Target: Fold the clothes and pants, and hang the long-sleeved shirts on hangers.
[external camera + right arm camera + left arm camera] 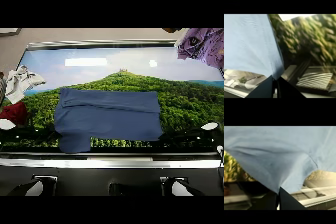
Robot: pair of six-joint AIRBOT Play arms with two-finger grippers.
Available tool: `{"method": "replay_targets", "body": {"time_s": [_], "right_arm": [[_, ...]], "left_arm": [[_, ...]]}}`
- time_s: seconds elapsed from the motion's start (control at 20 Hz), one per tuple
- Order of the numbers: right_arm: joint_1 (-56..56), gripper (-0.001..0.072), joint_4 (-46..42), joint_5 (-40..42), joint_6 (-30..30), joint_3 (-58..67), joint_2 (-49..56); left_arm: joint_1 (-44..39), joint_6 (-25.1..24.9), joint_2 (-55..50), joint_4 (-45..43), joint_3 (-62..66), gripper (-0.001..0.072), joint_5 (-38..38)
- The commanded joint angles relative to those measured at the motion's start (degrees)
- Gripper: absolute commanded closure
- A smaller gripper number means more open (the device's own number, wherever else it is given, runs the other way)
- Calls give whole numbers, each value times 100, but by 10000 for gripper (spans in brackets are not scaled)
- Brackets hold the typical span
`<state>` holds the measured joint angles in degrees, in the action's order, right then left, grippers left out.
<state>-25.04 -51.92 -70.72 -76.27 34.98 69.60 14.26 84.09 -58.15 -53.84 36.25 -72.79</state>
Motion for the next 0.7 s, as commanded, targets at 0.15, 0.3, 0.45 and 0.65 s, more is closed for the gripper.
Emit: {"method": "replay_targets", "body": {"time_s": [0.15,0.3,0.45,0.65], "right_arm": [[7,683,-1364,-1314,-1386,11,-1784],[7,683,-1469,-1687,-1482,13,-2555],[9,684,-1294,-1552,-1392,17,-2686],[9,685,-927,-1241,-1115,310,-2249]], "left_arm": [[-2,1272,2133,-772,181,689,-1386],[-7,1432,2863,-876,184,690,-1539],[-7,1217,2645,-782,192,691,-1414],[-7,776,1790,-509,452,691,-782]]}}
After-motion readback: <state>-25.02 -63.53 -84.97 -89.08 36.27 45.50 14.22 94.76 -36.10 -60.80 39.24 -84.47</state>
